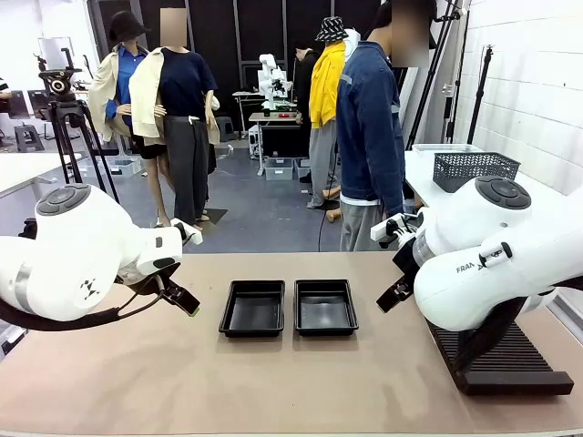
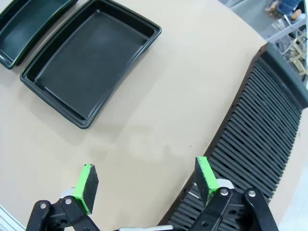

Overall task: Inspect and transfer BCBs to ESD trays.
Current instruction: Pick up the Blank PCB from the PCB Rack and place it in the left ESD tray.

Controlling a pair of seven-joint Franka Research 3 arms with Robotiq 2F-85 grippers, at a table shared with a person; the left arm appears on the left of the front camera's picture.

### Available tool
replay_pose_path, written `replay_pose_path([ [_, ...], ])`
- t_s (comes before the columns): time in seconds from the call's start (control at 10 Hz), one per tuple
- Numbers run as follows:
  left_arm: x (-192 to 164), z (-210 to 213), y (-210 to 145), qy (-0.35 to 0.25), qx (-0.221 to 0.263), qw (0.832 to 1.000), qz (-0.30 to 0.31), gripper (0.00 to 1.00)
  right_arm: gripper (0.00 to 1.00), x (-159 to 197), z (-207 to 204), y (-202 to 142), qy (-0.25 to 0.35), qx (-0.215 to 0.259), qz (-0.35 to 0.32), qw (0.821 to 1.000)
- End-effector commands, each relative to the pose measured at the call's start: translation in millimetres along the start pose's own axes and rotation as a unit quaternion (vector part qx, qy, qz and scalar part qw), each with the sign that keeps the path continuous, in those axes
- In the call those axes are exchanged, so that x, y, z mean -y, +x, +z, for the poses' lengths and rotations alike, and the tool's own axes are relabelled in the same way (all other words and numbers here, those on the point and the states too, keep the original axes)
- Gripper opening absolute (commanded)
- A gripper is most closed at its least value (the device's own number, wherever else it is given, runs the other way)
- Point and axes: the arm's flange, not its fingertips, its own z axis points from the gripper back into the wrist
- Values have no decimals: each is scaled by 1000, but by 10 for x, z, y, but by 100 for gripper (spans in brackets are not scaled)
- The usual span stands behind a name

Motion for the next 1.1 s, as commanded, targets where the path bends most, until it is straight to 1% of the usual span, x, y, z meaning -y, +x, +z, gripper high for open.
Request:
replay_pose_path([
  [0.0,-7,0,-2,0,0,1000,1,100,100,0,0,0,0,0,0,1000],
  [0.9,2,0,1,0,0,1000,0,100,100,0,0,0,0,0,0,1000],
  [1.0,-54,2,57,0,-8,1000,16,100,100,7,50,47,1,5,-7,1000],
])
